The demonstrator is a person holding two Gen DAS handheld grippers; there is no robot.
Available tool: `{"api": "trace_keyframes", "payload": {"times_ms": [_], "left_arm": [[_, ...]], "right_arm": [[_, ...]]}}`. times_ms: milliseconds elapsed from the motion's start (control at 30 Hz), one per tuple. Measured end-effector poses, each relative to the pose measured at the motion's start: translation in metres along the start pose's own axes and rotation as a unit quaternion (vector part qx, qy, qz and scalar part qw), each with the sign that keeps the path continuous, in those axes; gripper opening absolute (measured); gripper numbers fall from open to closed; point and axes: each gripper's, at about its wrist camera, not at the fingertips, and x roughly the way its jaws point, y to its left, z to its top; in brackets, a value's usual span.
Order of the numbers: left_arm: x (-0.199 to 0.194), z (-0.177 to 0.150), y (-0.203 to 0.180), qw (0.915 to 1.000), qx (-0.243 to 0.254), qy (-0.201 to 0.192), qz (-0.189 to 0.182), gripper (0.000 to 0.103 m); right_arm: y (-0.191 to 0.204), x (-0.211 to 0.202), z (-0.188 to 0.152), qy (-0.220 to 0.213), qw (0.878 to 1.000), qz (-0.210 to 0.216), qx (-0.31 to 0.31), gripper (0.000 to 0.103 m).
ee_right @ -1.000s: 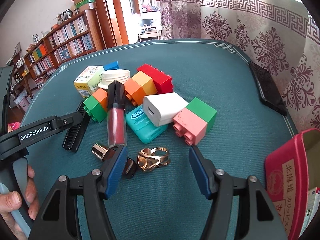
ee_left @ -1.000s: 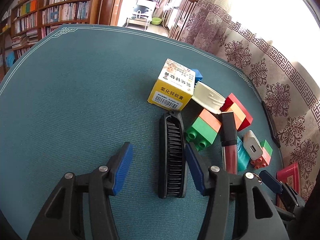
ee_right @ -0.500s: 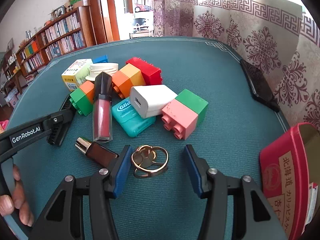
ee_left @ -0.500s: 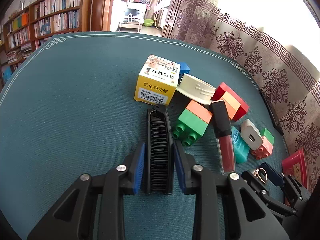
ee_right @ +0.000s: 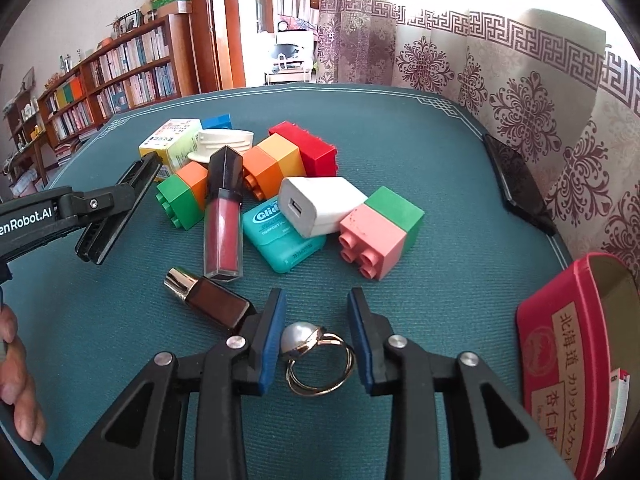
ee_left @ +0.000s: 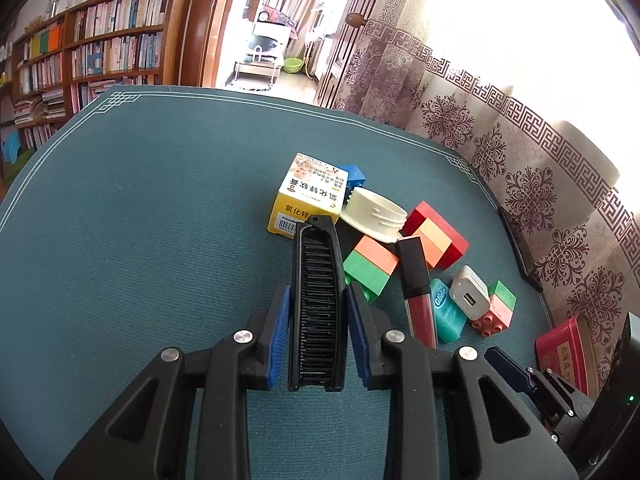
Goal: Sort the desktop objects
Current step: 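Grasp the gold pearl ring with the right gripper while the left gripper holds the comb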
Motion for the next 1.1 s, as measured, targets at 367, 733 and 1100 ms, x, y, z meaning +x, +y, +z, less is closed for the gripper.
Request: {"api": "trace_keyframes", "payload": {"times_ms": [367, 733, 1100], "left_arm": [[-0.013, 0.0, -0.006, 0.9998, 0.002, -0.013, -0.012, 0.03], [-0.024, 0.001, -0.009, 0.9995, 0.001, -0.022, -0.025, 0.03], [-0.029, 0.003, -0.005, 0.9992, -0.006, -0.023, -0.032, 0.03]], "right_arm": [[-0.013, -0.037, -0.004, -0.029, 0.999, 0.005, 0.032, 0.024], [-0.012, -0.059, -0.007, -0.048, 0.998, 0.006, 0.039, 0.024], [-0.019, -0.065, -0.017, -0.045, 0.997, 0.005, 0.055, 0.024]]}}
